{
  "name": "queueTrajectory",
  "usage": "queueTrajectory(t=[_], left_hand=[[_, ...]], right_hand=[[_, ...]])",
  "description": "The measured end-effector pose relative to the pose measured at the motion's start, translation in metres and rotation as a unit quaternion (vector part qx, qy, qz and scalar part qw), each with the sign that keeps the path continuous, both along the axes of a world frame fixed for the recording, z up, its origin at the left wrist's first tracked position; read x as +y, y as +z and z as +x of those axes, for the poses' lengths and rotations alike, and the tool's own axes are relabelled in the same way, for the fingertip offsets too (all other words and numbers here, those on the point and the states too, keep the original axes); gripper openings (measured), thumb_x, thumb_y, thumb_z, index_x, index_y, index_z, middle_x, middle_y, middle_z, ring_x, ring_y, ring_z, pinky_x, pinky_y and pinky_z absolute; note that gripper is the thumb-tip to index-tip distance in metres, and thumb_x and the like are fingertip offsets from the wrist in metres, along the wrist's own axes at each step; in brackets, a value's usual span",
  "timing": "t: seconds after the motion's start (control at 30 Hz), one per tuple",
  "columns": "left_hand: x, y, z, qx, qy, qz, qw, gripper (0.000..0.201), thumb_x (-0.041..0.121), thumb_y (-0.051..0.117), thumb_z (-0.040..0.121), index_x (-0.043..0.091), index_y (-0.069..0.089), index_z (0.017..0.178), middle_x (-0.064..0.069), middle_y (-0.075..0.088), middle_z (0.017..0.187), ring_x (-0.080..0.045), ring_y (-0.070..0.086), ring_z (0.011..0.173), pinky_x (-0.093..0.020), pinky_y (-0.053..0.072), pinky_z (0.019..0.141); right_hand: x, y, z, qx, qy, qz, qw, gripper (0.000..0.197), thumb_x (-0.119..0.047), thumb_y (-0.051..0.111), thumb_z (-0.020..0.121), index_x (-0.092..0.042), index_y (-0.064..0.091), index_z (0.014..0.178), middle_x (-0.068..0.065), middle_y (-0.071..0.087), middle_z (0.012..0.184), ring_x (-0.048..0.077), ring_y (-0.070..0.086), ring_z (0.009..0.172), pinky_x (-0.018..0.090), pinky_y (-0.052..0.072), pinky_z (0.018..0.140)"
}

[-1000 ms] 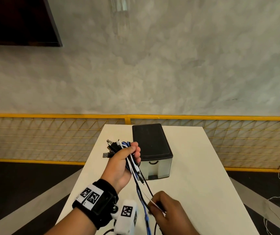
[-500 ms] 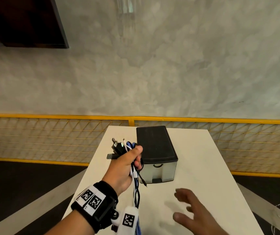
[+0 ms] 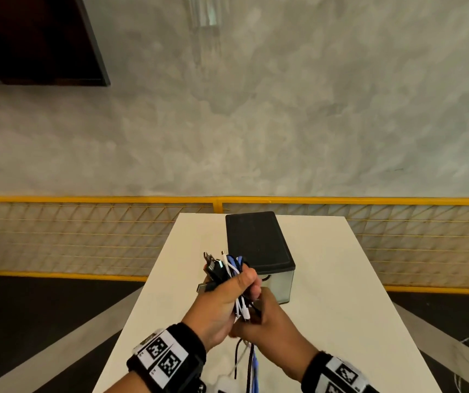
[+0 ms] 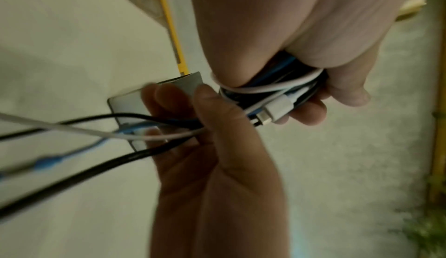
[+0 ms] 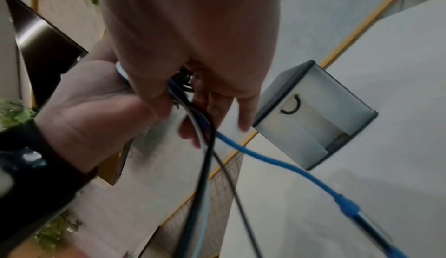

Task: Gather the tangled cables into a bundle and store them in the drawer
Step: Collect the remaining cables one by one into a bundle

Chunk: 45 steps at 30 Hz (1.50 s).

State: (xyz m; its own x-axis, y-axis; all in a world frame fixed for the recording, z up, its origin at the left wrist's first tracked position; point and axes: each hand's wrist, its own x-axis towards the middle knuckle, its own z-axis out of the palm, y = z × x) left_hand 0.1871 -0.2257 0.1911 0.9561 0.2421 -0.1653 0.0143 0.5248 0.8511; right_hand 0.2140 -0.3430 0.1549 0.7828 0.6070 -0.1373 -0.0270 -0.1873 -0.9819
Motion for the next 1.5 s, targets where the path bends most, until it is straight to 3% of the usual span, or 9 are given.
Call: queueTrajectory(t=[0.1, 0.2, 0.43, 0.57, 0.77, 0.93, 1.07, 1.27, 1.5], left_hand=[[0.004, 0.008, 0.0, -0.004, -0.004, -0.078, 0.997, 0.013, 0.019, 0.067, 0.077, 0.007, 0.069, 0.072, -0.007, 0.062, 0.067, -0.012, 0.055, 0.052, -0.025, 0.052, 0.056], [0.005, 0.011, 0.0, -0.011, -0.022, -0.1, 0.995, 0.019, 0.025, 0.064, 0.083, 0.011, 0.059, 0.07, -0.004, 0.051, 0.062, -0.011, 0.043, 0.049, -0.024, 0.041, 0.054], [0.007, 0.018, 0.0, -0.034, -0.084, -0.122, 0.988, 0.03, 0.031, 0.064, 0.085, 0.011, 0.054, 0.065, 0.0, 0.046, 0.051, -0.007, 0.039, 0.038, -0.022, 0.037, 0.043], [0.011, 0.024, -0.002, -0.052, -0.147, -0.148, 0.977, 0.036, 0.032, 0.082, 0.07, 0.01, 0.054, 0.065, 0.0, 0.047, 0.049, -0.005, 0.042, 0.034, -0.021, 0.04, 0.04], [0.019, 0.026, -0.014, -0.036, -0.3, -0.099, 0.948, 0.036, 0.036, 0.083, 0.072, 0.011, 0.059, 0.066, 0.0, 0.053, 0.051, -0.003, 0.045, 0.034, -0.02, 0.044, 0.044], [0.015, 0.018, -0.026, 0.038, -0.38, 0.044, 0.923, 0.031, 0.036, 0.08, 0.073, 0.014, 0.061, 0.061, 0.002, 0.054, 0.051, -0.006, 0.045, 0.039, -0.019, 0.041, 0.048], [0.006, 0.035, -0.028, 0.097, -0.415, 0.233, 0.874, 0.012, 0.015, 0.072, 0.081, 0.019, 0.067, 0.071, 0.004, 0.059, 0.052, -0.005, 0.052, 0.041, -0.014, 0.043, 0.045], [0.006, 0.023, -0.017, 0.129, -0.451, 0.443, 0.764, 0.025, 0.037, 0.076, 0.08, 0.014, 0.067, 0.08, 0.003, 0.064, 0.065, -0.007, 0.058, 0.053, -0.018, 0.047, 0.055], [0.003, -0.002, -0.008, 0.062, -0.334, 0.61, 0.716, 0.053, 0.04, 0.079, 0.077, 0.025, 0.055, 0.123, 0.016, 0.063, 0.086, -0.001, 0.063, 0.075, -0.021, 0.052, 0.07]], right_hand=[[-0.001, 0.0, -0.004, 0.025, 0.004, 0.031, 0.999, 0.04, -0.005, 0.065, 0.077, -0.012, 0.041, 0.109, 0.012, 0.063, 0.085, 0.029, 0.061, 0.064, 0.038, 0.055, 0.065], [-0.004, -0.001, -0.006, 0.029, 0.004, 0.035, 0.999, 0.036, -0.006, 0.065, 0.082, -0.009, 0.038, 0.107, 0.008, 0.057, 0.078, 0.028, 0.055, 0.062, 0.028, 0.049, 0.054], [-0.022, -0.02, -0.006, 0.057, 0.082, -0.031, 0.995, 0.023, -0.017, 0.072, 0.079, -0.014, 0.05, 0.078, 0.0, 0.053, 0.057, 0.023, 0.056, 0.051, 0.033, 0.048, 0.058], [-0.039, -0.02, -0.002, 0.093, 0.173, -0.082, 0.977, 0.007, -0.013, 0.071, 0.08, -0.018, 0.066, 0.082, 0.006, 0.068, 0.073, 0.02, 0.068, 0.066, 0.03, 0.053, 0.07], [-0.055, -0.013, 0.019, 0.051, 0.183, -0.183, 0.965, 0.009, -0.026, 0.073, 0.081, -0.022, 0.069, 0.074, -0.003, 0.061, 0.05, 0.011, 0.059, 0.048, 0.021, 0.044, 0.053], [-0.055, 0.005, 0.047, -0.057, 0.167, -0.284, 0.943, 0.023, -0.032, 0.078, 0.071, -0.013, 0.065, 0.068, 0.003, 0.055, 0.053, 0.013, 0.051, 0.043, 0.024, 0.041, 0.053], [-0.048, 0.019, 0.053, -0.098, 0.182, -0.328, 0.922, 0.015, -0.023, 0.072, 0.072, -0.019, 0.059, 0.067, 0.007, 0.055, 0.062, 0.019, 0.051, 0.05, 0.023, 0.04, 0.05], [-0.048, 0.028, 0.055, -0.045, 0.197, -0.284, 0.937, 0.011, -0.024, 0.075, 0.076, -0.022, 0.065, 0.071, 0.001, 0.059, 0.063, 0.013, 0.055, 0.048, 0.026, 0.044, 0.054], [-0.049, 0.028, 0.049, 0.068, 0.135, -0.142, 0.978, 0.027, 0.001, 0.053, 0.081, -0.004, 0.07, 0.102, 0.015, 0.062, 0.077, 0.019, 0.059, 0.051, 0.027, 0.05, 0.053]])
